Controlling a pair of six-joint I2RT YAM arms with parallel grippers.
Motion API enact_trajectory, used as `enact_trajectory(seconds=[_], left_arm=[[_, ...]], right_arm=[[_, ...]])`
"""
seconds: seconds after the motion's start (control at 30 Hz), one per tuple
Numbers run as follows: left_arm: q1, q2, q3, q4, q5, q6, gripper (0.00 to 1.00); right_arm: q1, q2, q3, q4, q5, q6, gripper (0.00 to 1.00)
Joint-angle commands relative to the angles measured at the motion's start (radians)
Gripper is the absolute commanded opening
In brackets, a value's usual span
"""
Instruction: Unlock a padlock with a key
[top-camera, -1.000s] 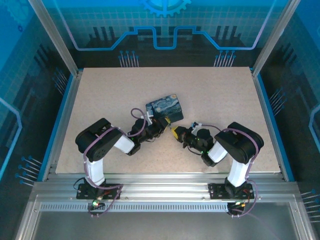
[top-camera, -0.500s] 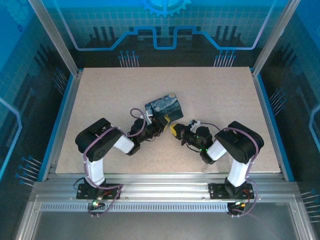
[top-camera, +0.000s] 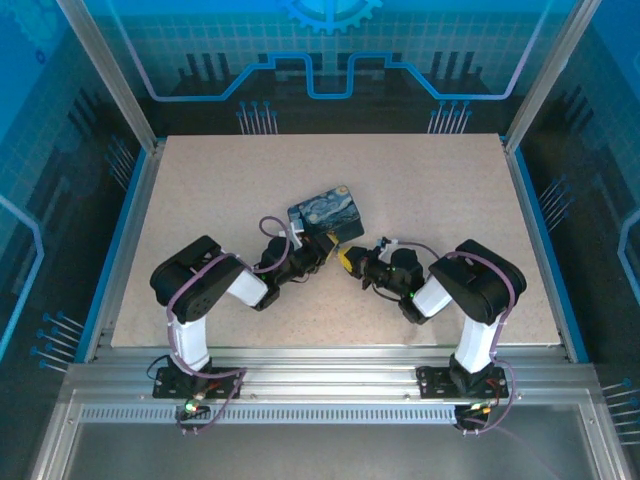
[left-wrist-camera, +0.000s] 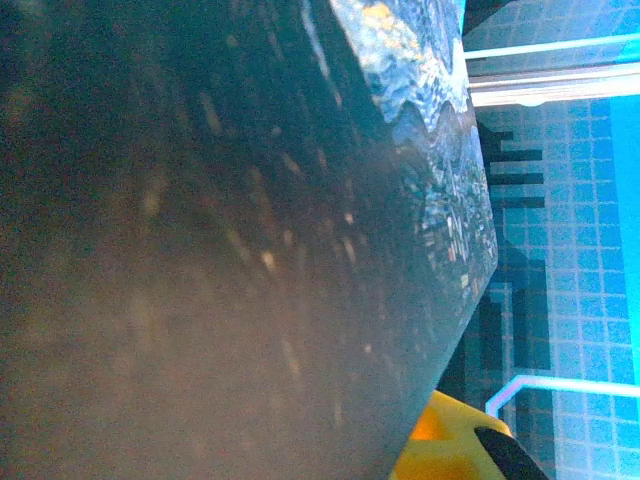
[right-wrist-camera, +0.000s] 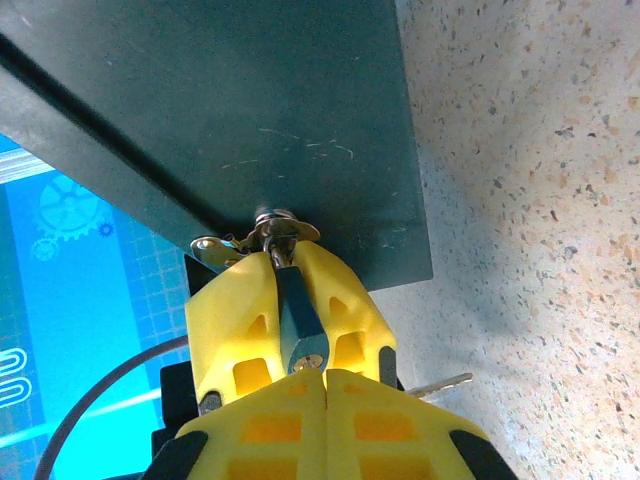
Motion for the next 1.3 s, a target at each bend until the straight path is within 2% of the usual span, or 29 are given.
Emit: enact_trajectory(seconds=[0.0,0.3,0.47,0.53,0.63,0.87,1.03,1.27], left_arm=[[-0.041,-0.017,-0.015,0.054,0.152,0.012,0.00],[-0.030,-0.036,-0.028,0.027,0.134,0.016,0.00],[0.000,-0.065,-0.043,-0.021,0.114,0.026,0.00],[0.008,-0.072,-0.044,-0.038,0.110,0.029,0.00],[0.012,-0.083,-0.041,-0.069,0.103,0.038,0.00],[0.012,-0.127,-0.025,-0.176,0.100,0.071,0.00],[0.012,-0.188,0.002,-0.308,0.102,0.107,0.00],[0.008,-0.235,0.041,-0.453,0.109,0.138,0.00]], right_arm=[[-0.015,0.012,0.048,-0.029,0.023,-0.026,0.00],[-0.036,-0.036,0.005,-0.068,-0.010,-0.072,0.00],[-0.066,-0.171,-0.037,-0.234,-0.038,-0.152,0.15],[-0.077,-0.244,-0.045,-0.330,-0.051,-0.196,0.21],[-0.084,-0.379,-0.033,-0.578,-0.066,-0.272,0.31],[-0.098,-0.677,0.057,-1.168,-0.023,-0.531,0.35],[-0.097,-0.743,0.114,-1.394,0.013,-0.692,0.33],[0.023,-0.726,0.269,-1.637,0.167,-0.940,0.36]])
